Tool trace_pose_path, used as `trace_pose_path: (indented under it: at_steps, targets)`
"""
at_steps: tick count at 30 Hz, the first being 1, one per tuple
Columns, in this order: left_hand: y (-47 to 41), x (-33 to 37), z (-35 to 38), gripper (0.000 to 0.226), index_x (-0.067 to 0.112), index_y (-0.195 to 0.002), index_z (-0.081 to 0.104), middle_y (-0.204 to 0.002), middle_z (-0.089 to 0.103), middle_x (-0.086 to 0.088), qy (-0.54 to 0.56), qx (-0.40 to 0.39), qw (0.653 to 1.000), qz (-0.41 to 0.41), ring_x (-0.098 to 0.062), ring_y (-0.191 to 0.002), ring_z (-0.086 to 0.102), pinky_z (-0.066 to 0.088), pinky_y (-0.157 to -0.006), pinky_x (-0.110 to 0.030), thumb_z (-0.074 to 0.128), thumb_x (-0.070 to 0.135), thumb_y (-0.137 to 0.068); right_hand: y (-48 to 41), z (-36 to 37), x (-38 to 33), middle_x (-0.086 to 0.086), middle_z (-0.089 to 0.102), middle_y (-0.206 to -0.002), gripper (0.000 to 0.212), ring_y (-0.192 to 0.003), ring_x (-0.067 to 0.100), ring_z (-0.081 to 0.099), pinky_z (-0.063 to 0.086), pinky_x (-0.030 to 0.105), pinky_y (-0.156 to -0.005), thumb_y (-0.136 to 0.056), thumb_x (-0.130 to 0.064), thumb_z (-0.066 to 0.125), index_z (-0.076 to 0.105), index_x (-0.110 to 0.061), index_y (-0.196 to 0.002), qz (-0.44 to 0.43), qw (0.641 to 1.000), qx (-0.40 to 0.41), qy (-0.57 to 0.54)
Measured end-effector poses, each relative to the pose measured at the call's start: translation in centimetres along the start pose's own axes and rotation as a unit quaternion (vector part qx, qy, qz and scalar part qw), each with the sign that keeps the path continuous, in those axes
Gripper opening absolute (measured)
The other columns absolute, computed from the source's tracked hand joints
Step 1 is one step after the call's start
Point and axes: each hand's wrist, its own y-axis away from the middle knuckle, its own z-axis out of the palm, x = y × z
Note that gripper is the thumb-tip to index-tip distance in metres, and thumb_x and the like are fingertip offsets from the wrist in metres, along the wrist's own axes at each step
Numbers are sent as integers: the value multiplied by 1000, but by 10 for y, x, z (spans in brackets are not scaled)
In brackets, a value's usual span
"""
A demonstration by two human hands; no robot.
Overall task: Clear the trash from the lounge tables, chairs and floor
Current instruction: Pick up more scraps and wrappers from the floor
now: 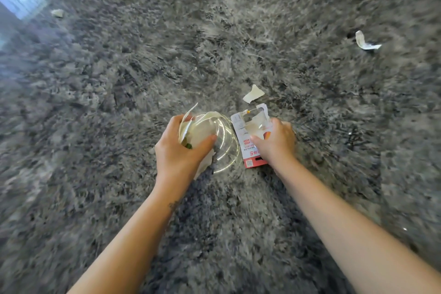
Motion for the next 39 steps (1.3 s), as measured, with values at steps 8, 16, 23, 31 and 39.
trace_pose_path:
  at_steps: [8, 16, 23, 31, 39]
  targets:
    - [2, 1, 4, 38, 34, -96, 56, -84, 60, 19, 0, -7, 1000, -1, 7, -76, 56, 43, -60, -13, 80, 35, -66, -8, -5, -4, 12, 58, -116, 40, -108, 27, 54, 47, 34, -84, -77, -15, 69, 53, -8, -112, 39, 994, -67, -71]
    - [1, -1, 1, 38, 36, -95, 55, -85, 60, 16, 14, -4, 1000, -4, 1, -77, 58, 45, -60, -16, 80, 33, -66, -5, -11, -8, 3, 65, -94, 28, -88, 21, 65, 54, 35, -72, -74, -6, 73, 55, -17, -92, 31, 978, -92, -186]
    - [-3, -7, -6, 40, 37, -97, 56, -86, 61, 17, 19, 3, 1000, -8, 2, -77, 58, 48, -66, -20, 80, 37, -65, -69, -31, -40, 4, 48, -124, 61, -101, 17, 52, 46, 28, -76, -71, -13, 79, 44, -17, -121, -47, 986, -37, -158]
    - [-5, -11, -8, 36, 41, -91, 54, -85, 61, 19, 28, 3, 1000, -12, 6, -78, 57, 43, -63, -16, 77, 42, -63, -90, -10, -46, 11, 42, -133, 71, -118, 24, 48, 40, 29, -97, -70, -16, 81, 40, -8, -128, 5, 995, -78, -55]
    - [-8, -14, -11, 37, 39, -92, 55, -85, 62, 17, 34, 8, 999, -17, -3, -81, 60, 51, -69, -27, 78, 42, -63, -89, -10, -56, 14, 62, -116, 56, -102, 24, 62, 48, 28, -75, -67, -5, 80, 53, 1, -116, 69, 990, -90, -82]
